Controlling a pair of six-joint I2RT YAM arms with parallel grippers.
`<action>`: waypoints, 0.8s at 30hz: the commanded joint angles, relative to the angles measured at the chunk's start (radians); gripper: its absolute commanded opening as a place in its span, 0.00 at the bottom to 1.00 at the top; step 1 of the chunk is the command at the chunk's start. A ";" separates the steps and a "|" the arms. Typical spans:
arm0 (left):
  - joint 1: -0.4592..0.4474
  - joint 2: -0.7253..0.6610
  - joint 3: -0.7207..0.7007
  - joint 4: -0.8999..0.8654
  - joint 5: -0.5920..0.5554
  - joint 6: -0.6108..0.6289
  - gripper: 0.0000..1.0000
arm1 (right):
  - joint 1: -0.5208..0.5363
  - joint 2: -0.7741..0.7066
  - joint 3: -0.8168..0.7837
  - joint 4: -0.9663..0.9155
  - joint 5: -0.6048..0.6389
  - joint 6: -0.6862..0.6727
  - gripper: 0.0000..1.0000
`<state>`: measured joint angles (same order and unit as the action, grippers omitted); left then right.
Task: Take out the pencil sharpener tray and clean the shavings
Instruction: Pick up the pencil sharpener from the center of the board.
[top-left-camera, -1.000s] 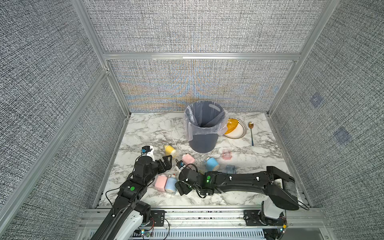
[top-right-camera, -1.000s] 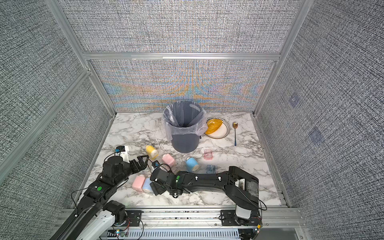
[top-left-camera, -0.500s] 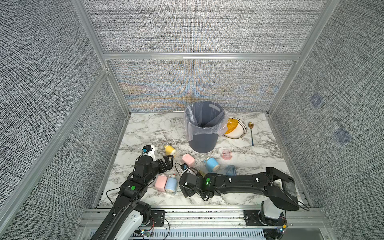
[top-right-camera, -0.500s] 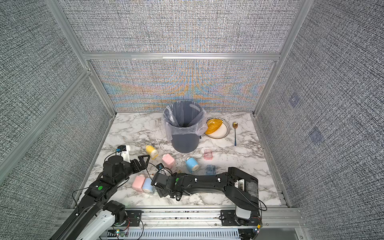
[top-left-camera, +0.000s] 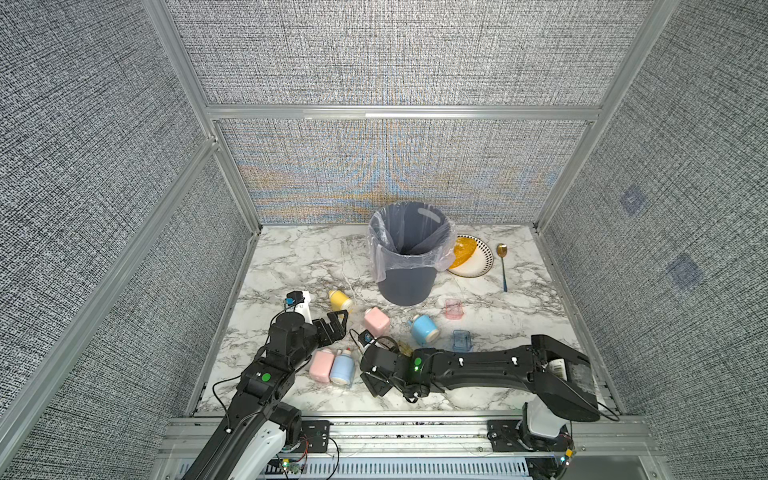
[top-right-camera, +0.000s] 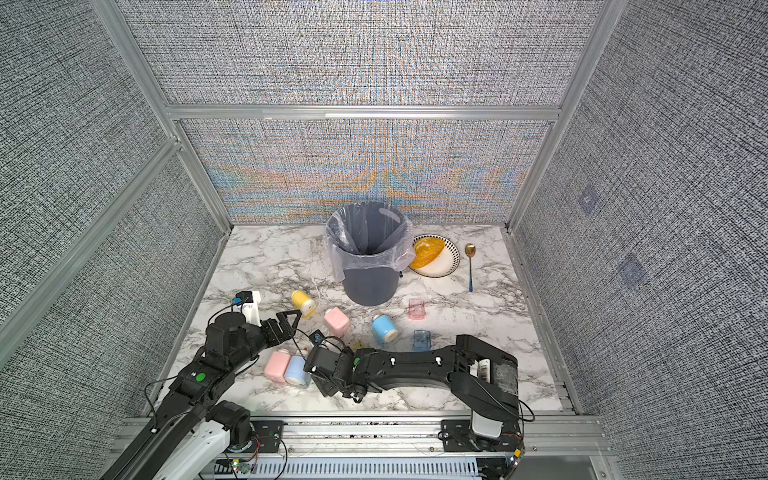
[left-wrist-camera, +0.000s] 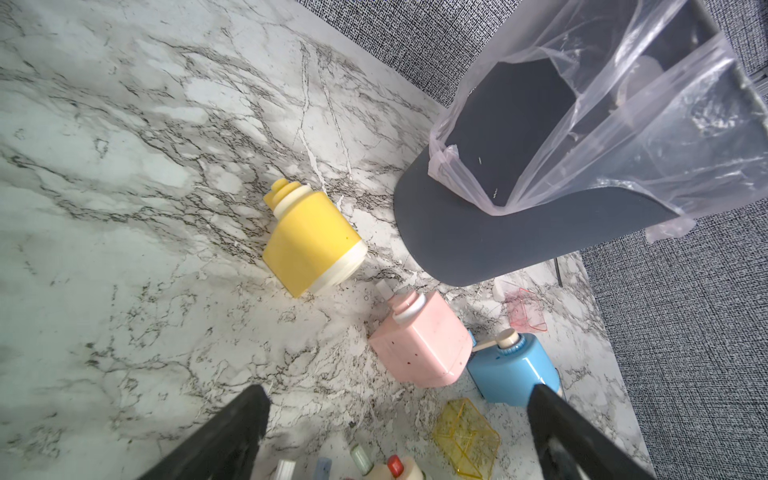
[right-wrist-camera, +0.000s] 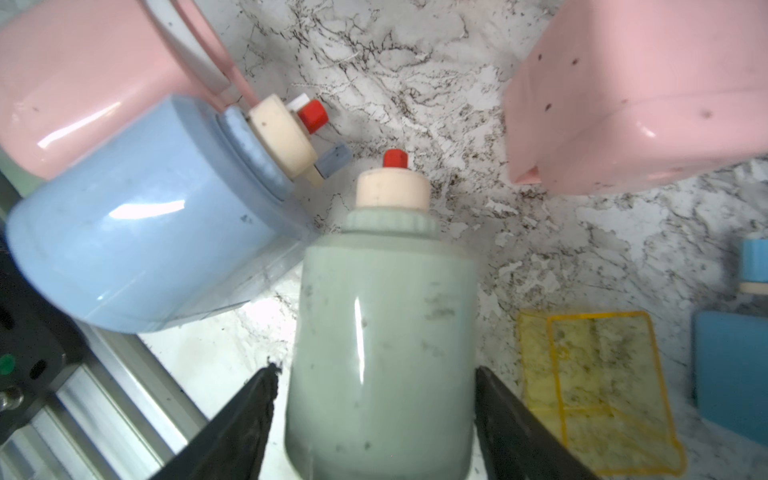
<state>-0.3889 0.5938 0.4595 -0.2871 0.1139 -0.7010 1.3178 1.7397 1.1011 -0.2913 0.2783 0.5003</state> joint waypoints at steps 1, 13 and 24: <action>0.001 -0.003 -0.004 0.020 0.017 -0.003 1.00 | -0.001 0.015 0.013 0.037 -0.018 -0.025 0.75; 0.002 -0.020 -0.008 0.017 0.040 -0.014 1.00 | -0.014 -0.001 -0.001 0.058 -0.010 -0.035 0.46; 0.001 -0.094 0.011 0.014 0.110 -0.002 1.00 | -0.032 -0.092 -0.035 0.057 -0.010 -0.062 0.42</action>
<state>-0.3889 0.5167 0.4572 -0.2878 0.1921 -0.7147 1.2903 1.6730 1.0714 -0.2565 0.2600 0.4591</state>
